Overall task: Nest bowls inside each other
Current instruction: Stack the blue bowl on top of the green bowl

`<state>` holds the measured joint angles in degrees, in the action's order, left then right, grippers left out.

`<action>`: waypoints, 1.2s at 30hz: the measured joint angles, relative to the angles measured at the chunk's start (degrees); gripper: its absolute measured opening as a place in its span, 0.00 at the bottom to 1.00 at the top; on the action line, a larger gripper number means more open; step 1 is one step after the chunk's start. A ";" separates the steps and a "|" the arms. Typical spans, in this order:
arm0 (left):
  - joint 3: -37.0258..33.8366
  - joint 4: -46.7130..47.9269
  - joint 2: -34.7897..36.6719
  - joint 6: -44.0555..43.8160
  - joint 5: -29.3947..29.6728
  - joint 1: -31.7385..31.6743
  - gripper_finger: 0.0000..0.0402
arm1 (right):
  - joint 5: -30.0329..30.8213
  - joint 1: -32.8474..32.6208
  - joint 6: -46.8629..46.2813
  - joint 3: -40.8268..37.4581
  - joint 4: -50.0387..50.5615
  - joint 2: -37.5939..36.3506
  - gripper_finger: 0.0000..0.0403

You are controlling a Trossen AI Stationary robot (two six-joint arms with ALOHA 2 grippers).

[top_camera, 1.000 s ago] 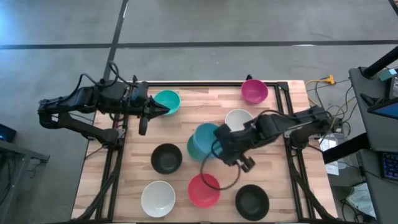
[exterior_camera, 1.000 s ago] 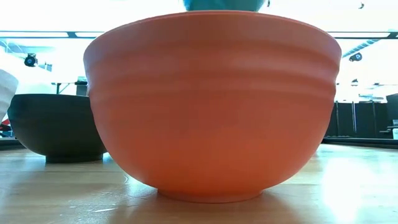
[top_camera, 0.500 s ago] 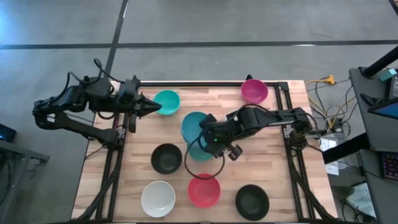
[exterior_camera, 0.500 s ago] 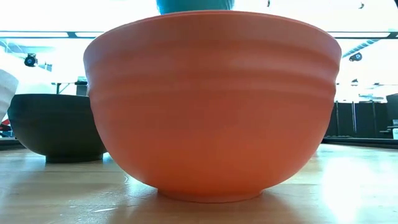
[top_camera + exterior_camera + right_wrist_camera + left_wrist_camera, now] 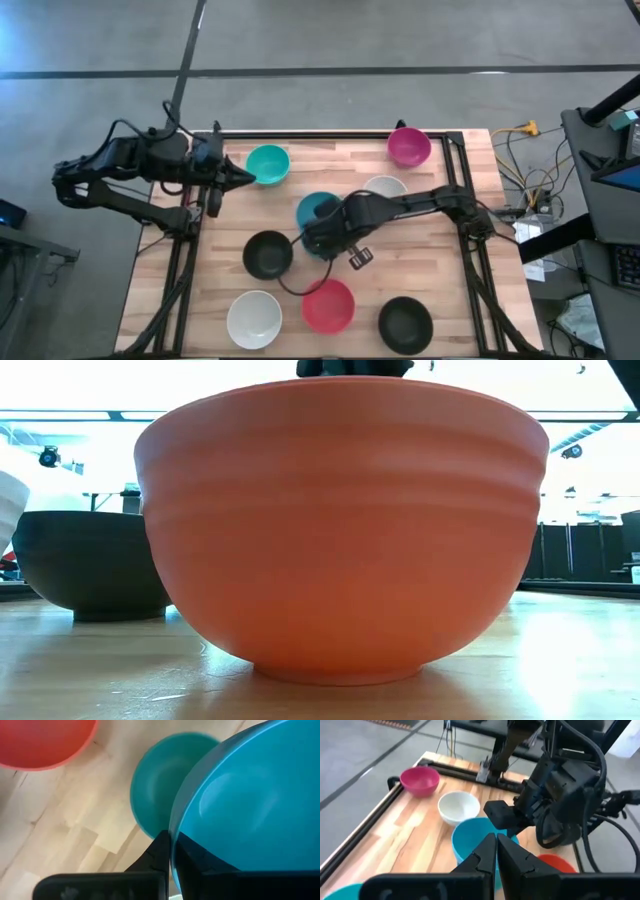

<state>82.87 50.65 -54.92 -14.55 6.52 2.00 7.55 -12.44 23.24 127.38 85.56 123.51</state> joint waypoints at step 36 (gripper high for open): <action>-2.82 2.95 3.46 3.28 -0.68 0.05 0.00 | 0.02 -3.79 -10.83 -14.50 -14.76 0.30 0.03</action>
<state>80.05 53.60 -51.45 -11.26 5.85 2.05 7.57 -16.23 12.41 112.88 70.80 123.81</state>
